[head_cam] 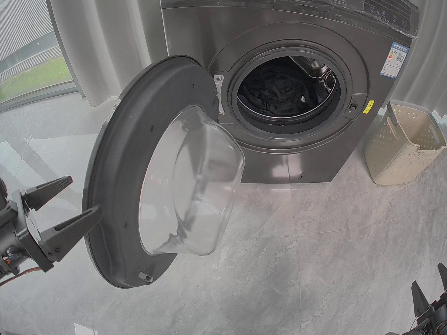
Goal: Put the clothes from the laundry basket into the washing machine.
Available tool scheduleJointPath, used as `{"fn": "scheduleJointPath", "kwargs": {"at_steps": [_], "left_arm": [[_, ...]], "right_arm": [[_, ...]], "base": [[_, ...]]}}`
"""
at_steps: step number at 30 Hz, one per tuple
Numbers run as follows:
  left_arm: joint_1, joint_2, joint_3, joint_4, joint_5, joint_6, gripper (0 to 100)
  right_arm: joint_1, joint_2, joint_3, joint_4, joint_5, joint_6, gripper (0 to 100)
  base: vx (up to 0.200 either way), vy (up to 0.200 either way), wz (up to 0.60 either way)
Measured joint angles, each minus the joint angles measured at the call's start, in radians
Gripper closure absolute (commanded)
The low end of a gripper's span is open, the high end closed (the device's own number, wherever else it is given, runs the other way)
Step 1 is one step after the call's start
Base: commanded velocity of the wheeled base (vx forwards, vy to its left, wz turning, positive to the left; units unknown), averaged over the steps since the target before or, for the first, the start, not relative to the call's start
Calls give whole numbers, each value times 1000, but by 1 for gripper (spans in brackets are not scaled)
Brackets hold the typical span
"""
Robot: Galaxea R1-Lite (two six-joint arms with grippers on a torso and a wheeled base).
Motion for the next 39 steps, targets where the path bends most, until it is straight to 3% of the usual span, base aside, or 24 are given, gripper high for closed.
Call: {"fn": "scheduleJointPath", "kwargs": {"at_steps": [4, 10, 15, 22, 39], "left_arm": [[80, -18, -19, 0, 0, -5, 0], [260, 12, -70, -18, -12, -35, 0], [311, 75, -83, -24, -17, -39, 0], [213, 140, -85, -21, -25, -31, 0], [-31, 381, -244, -63, -16, -33, 0]], "right_arm": [[0, 0, 0, 0, 0, 0, 0], [0, 0, 0, 0, 0, 0, 0], [0, 0, 0, 0, 0, 0, 0], [0, 0, 0, 0, 0, 0, 0], [0, 0, 0, 0, 0, 0, 0]], "base": [[0, 0, 0], [0, 0, 0], [0, 0, 0], [0, 0, 0], [0, 0, 0]]}}
